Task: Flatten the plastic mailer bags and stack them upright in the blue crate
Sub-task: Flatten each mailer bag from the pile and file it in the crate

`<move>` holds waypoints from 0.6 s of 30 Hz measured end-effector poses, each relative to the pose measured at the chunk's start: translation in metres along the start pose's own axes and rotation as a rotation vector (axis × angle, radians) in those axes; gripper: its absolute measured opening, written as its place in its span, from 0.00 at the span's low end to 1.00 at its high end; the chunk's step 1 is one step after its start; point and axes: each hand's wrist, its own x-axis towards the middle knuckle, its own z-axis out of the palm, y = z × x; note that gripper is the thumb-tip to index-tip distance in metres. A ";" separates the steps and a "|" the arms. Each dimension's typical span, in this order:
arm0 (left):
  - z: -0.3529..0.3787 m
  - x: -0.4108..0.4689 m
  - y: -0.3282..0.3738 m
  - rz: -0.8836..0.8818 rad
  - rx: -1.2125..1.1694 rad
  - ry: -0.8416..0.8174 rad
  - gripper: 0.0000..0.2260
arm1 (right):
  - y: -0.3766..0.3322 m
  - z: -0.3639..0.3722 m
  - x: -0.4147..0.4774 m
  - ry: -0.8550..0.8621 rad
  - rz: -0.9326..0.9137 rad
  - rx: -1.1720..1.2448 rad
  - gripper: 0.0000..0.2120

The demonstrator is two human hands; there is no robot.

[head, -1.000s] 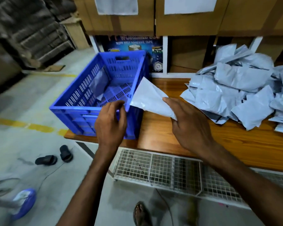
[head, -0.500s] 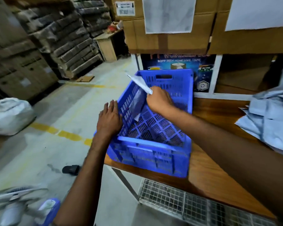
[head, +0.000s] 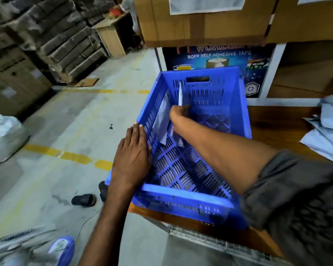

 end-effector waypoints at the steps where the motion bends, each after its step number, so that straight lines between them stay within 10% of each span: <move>1: 0.006 0.002 -0.004 0.029 -0.014 0.046 0.29 | 0.000 0.006 0.003 0.025 -0.037 -0.047 0.31; 8: 0.009 0.002 -0.004 0.004 0.011 0.104 0.29 | 0.010 0.012 0.034 -0.108 -0.259 -0.390 0.21; 13: 0.012 0.003 -0.006 0.007 0.046 0.123 0.29 | 0.026 -0.004 0.055 -0.331 -0.476 -0.885 0.53; 18: 0.016 0.005 -0.006 0.032 0.083 0.179 0.29 | 0.036 0.005 0.063 -0.451 -0.572 -1.060 0.59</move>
